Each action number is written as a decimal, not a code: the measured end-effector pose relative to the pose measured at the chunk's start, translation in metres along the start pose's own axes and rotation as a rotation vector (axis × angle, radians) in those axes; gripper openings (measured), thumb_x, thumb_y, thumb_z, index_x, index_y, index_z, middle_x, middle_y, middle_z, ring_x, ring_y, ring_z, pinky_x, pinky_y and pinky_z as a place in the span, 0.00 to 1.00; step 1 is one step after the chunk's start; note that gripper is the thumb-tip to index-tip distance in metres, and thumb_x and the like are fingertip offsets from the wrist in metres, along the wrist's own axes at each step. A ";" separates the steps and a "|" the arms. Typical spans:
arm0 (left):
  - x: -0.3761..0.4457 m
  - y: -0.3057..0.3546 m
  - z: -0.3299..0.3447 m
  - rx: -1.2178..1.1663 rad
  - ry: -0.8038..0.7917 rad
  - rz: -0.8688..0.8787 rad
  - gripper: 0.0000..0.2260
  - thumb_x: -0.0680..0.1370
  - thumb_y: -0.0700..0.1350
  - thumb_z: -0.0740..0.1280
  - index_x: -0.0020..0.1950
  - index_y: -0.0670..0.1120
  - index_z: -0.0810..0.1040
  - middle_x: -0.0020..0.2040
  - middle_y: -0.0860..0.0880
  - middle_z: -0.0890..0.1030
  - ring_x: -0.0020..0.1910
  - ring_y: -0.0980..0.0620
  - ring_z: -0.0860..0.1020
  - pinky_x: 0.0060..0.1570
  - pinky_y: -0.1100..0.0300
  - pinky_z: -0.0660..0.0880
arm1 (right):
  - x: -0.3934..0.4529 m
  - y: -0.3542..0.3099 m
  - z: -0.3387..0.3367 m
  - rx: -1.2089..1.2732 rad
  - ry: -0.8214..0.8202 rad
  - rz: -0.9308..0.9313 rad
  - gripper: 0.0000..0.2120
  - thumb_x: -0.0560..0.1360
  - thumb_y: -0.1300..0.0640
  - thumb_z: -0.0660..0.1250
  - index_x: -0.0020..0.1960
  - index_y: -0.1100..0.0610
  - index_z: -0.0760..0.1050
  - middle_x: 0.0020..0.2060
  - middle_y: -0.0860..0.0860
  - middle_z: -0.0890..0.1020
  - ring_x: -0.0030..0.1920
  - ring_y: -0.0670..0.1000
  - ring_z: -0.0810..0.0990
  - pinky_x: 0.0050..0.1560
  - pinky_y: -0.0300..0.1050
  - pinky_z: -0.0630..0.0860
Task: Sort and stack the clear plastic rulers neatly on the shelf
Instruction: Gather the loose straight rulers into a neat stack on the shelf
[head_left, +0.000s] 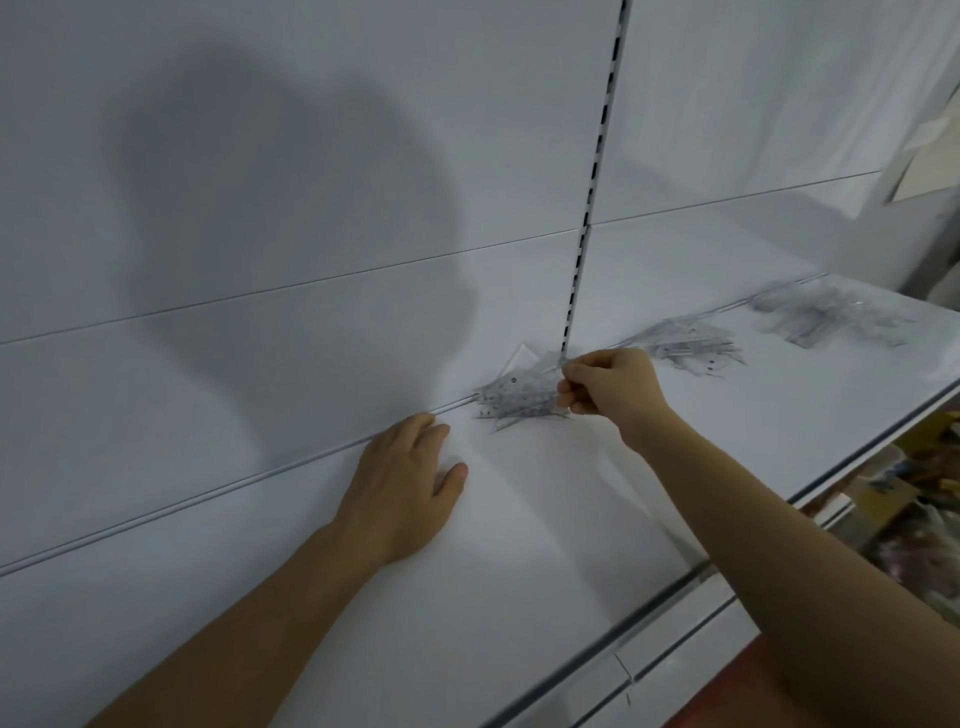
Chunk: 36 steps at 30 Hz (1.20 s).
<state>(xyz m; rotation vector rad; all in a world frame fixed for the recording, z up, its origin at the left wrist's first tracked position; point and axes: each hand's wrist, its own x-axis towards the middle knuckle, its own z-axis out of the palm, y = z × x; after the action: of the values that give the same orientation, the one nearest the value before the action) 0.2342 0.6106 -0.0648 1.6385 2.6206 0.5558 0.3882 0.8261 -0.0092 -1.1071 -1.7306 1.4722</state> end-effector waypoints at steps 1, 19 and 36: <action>0.001 0.000 0.000 0.004 0.011 0.004 0.36 0.75 0.64 0.48 0.73 0.44 0.72 0.74 0.46 0.70 0.73 0.46 0.68 0.73 0.50 0.63 | 0.003 0.000 0.003 -0.057 0.016 -0.021 0.03 0.77 0.66 0.69 0.48 0.65 0.81 0.34 0.58 0.86 0.31 0.54 0.85 0.32 0.41 0.80; -0.039 -0.034 -0.034 0.109 0.012 0.067 0.31 0.76 0.62 0.51 0.70 0.44 0.72 0.72 0.45 0.71 0.73 0.45 0.68 0.70 0.50 0.67 | -0.088 0.006 0.045 -1.121 -0.304 -0.842 0.28 0.81 0.47 0.65 0.77 0.57 0.66 0.73 0.54 0.72 0.75 0.57 0.67 0.72 0.56 0.69; -0.319 -0.292 -0.194 0.199 0.197 -0.177 0.27 0.82 0.57 0.57 0.76 0.43 0.68 0.74 0.43 0.70 0.73 0.45 0.68 0.69 0.45 0.70 | -0.267 -0.062 0.354 -1.048 -0.769 -1.047 0.34 0.83 0.37 0.52 0.83 0.50 0.47 0.82 0.48 0.55 0.81 0.50 0.53 0.80 0.50 0.53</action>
<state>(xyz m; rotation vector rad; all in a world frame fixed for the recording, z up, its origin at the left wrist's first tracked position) 0.0894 0.1609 -0.0283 1.4418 3.0139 0.4861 0.1965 0.4215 -0.0012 0.2196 -3.0374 0.2180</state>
